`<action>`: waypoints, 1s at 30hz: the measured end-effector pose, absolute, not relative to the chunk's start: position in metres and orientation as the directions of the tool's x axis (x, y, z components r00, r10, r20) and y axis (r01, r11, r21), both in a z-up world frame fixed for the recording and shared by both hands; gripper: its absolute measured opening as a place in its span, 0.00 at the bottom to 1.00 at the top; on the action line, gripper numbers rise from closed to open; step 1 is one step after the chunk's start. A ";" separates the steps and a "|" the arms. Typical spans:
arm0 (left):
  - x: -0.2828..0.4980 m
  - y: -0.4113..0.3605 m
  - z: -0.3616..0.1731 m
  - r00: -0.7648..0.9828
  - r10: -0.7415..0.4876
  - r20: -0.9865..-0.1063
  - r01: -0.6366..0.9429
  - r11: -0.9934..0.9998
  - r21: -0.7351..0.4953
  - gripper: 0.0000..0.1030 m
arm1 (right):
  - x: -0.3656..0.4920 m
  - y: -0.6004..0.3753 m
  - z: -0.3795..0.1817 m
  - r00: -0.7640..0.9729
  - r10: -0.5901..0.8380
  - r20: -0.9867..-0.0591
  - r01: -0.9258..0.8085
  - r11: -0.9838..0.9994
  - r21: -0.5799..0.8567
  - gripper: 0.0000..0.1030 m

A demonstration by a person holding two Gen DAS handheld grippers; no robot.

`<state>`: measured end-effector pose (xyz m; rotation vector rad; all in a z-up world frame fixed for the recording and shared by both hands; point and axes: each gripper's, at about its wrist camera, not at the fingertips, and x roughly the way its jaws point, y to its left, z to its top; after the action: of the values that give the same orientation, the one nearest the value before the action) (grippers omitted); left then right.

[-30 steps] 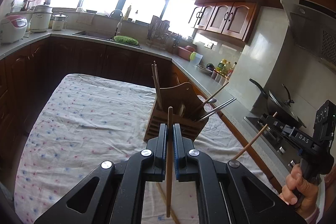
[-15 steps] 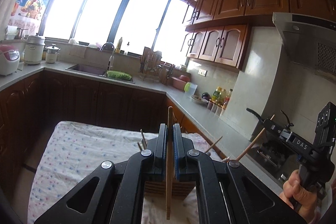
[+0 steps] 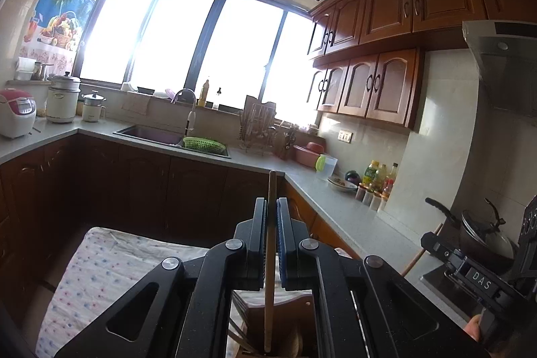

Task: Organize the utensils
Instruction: 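Lift both wooden chopsticks and lower them into the holder with both grippers, then open both grippers and pull them back from the holder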

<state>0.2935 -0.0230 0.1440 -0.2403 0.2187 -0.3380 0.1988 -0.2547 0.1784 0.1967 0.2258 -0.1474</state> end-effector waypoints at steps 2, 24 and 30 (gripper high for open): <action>0.300 -0.028 0.127 0.915 -0.359 -0.183 0.301 0.911 -0.281 0.03 | 0.204 -0.257 0.165 0.958 -0.120 -0.261 0.170 0.969 0.179 0.05; 0.332 -0.026 0.100 0.862 -0.381 -0.335 0.301 0.916 -0.267 0.05 | 0.221 -0.261 0.110 0.897 -0.094 -0.432 0.176 0.972 0.155 0.06; 0.328 -0.021 0.109 0.847 -0.414 -0.332 0.325 0.899 -0.293 0.30 | 0.220 -0.264 0.111 0.899 -0.072 -0.433 0.169 0.967 0.192 0.18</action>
<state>0.3283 -0.0206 0.1085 -0.2309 0.4004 -0.3930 0.2197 -0.2639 0.1113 0.2284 0.4377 -0.1259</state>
